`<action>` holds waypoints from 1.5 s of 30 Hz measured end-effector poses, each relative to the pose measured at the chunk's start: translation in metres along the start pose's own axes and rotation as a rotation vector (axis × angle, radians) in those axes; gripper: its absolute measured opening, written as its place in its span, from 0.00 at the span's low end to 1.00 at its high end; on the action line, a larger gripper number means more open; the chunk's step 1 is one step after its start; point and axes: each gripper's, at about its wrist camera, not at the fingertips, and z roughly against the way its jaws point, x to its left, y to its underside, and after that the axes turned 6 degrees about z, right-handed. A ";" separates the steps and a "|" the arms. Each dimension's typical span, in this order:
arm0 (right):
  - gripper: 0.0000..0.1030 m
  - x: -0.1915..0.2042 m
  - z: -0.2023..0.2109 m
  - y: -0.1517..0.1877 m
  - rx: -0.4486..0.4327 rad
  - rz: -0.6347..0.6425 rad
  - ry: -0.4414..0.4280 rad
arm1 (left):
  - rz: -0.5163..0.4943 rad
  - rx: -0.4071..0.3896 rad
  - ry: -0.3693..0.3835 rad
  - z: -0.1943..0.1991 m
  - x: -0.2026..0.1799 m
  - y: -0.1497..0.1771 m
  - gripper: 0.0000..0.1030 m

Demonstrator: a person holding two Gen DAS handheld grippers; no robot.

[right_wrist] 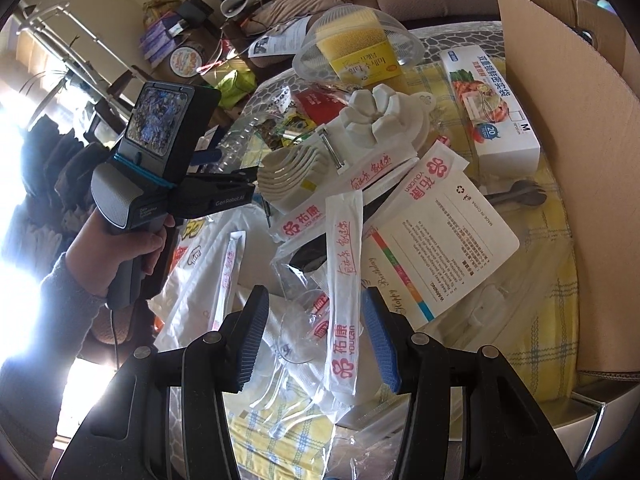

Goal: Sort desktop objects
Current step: 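Move the left gripper to the clear plastic container and grasp its rim, then lift the clear plastic container off the table with the left gripper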

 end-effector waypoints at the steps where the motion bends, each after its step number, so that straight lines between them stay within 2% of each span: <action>1: 0.50 -0.001 0.000 0.000 0.000 -0.002 -0.002 | 0.009 -0.003 0.008 0.001 0.003 0.000 0.51; 5: 0.50 -0.001 0.001 0.001 0.000 -0.004 0.001 | 0.045 -0.026 0.011 0.010 0.013 -0.001 0.49; 8: 0.50 -0.001 0.003 0.002 -0.004 -0.004 0.007 | 0.086 -0.046 0.021 0.020 0.029 -0.003 0.44; 16: 0.50 0.008 0.009 0.002 -0.009 0.012 0.013 | 0.320 -0.052 0.178 0.042 0.108 -0.007 0.40; 20: 0.50 0.015 0.010 0.001 -0.009 0.024 0.018 | 0.371 -0.031 0.166 0.037 0.140 0.000 0.36; 25: 0.50 0.024 0.007 -0.002 -0.010 0.032 0.014 | 0.417 0.003 0.175 0.022 0.157 0.014 0.32; 29: 0.50 0.030 0.002 -0.003 0.001 0.039 0.016 | 0.451 -0.034 0.178 0.029 0.162 0.020 0.30; 34: 0.50 0.035 0.001 -0.004 0.004 0.054 0.016 | 0.480 -0.084 0.258 0.063 0.179 0.024 0.30; 37: 0.50 0.039 0.003 -0.006 -0.006 0.049 -0.005 | 0.456 -0.139 0.284 0.096 0.182 0.026 0.29; 38: 0.50 0.040 0.004 -0.006 -0.011 0.049 -0.016 | 0.460 -0.154 0.317 0.108 0.185 0.027 0.26; 39: 0.50 0.043 0.005 -0.007 -0.014 0.051 -0.025 | 0.470 -0.164 0.359 0.119 0.188 0.028 0.05; 43: 0.50 0.056 0.013 -0.010 -0.037 0.055 -0.074 | 0.483 -0.177 0.550 0.157 0.188 0.041 0.03; 44: 0.50 0.057 0.017 -0.011 -0.047 0.049 -0.082 | 0.466 -0.155 0.571 0.158 0.182 0.046 0.03; 45: 0.50 0.058 0.021 -0.012 -0.057 0.046 -0.080 | 0.447 -0.143 0.553 0.157 0.175 0.050 0.03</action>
